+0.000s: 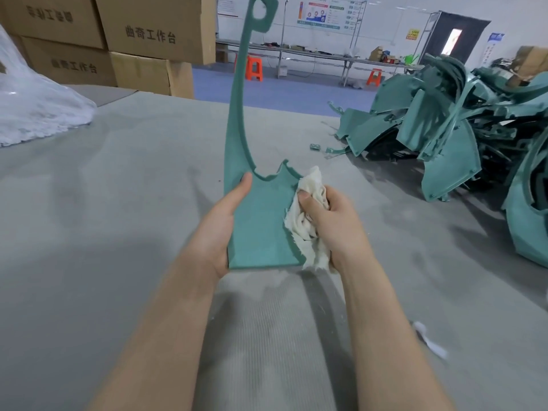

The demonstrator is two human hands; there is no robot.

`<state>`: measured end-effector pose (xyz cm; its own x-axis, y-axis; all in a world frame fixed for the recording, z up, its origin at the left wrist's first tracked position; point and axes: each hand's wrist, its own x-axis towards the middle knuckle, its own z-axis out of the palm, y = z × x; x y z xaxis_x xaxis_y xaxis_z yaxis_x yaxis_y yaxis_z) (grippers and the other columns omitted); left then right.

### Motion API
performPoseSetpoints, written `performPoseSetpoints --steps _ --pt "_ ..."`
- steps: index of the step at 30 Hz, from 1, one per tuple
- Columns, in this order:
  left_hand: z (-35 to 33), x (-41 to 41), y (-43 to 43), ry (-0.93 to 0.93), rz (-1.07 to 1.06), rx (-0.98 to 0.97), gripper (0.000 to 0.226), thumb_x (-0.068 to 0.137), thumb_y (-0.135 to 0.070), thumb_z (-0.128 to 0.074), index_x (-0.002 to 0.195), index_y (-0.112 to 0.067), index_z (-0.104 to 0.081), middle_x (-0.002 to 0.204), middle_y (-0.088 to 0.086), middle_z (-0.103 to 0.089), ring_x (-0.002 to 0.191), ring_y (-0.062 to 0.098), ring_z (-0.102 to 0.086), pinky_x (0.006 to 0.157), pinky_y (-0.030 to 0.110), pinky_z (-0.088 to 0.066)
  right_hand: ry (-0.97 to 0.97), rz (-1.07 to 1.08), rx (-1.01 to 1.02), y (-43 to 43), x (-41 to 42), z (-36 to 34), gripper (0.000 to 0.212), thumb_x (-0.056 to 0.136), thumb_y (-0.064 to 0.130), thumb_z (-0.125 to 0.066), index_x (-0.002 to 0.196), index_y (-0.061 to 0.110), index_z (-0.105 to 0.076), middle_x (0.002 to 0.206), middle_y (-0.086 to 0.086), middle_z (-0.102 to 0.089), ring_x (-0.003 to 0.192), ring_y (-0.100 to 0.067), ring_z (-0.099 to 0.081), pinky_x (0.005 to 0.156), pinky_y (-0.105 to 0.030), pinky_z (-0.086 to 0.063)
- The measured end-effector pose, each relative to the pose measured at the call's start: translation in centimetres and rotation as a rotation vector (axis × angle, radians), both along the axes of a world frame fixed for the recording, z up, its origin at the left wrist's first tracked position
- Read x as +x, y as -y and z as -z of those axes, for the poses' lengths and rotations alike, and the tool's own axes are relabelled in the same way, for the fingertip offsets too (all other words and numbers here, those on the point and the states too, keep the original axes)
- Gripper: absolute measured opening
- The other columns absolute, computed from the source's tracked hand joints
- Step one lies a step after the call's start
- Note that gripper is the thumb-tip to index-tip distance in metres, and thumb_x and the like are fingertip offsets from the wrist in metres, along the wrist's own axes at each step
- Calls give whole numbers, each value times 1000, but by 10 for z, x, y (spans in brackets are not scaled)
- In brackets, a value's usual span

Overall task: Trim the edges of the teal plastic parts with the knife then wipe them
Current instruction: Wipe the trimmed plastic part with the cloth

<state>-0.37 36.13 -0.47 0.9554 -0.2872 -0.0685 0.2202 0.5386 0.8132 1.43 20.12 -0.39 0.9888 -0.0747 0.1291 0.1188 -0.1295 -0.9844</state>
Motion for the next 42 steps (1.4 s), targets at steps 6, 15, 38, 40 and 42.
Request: performPoseSetpoints --steps 6,15,38,40,42 --pt "2 -1 2 2 10 21 38 74 -53 -61 90 -24 -79 103 4 -74 92 21 -72 64 31 -58 -74 159 -32 0 6 5 39 99 33 -51 65 15 -43 54 3 -43 52 -12 -42 53 -23 -35" --pt "3 1 2 -19 -13 3 42 84 -53 -56 94 -20 -78 106 7 -73 94 24 -71 66 34 -58 -34 -30 -19 6 2 4 18 93 23 -62 82 9 -59 73 -12 -56 66 -22 -50 64 -38 -41" --pt "1 -1 36 111 -445 -90 10 94 -19 -57 99 -23 -65 93 -9 -75 88 8 -71 73 28 -58 15 602 -65 7 9 7 47 104 37 -37 61 17 -36 59 3 -44 57 -14 -42 60 -30 -35" --pt "1 1 33 118 -442 -55 10 96 -21 -55 97 -25 -64 88 -12 -75 84 6 -71 72 28 -57 109 630 32 11 3 2 42 103 38 -36 65 21 -39 63 6 -47 60 -9 -46 66 -27 -36" --pt "3 1 38 100 -371 -46 14 98 -25 -50 97 -22 -64 88 -9 -75 82 8 -71 74 28 -55 318 433 -78 -10 -9 -4 39 103 42 -28 76 23 -49 73 6 -55 68 0 -53 70 -27 -36"
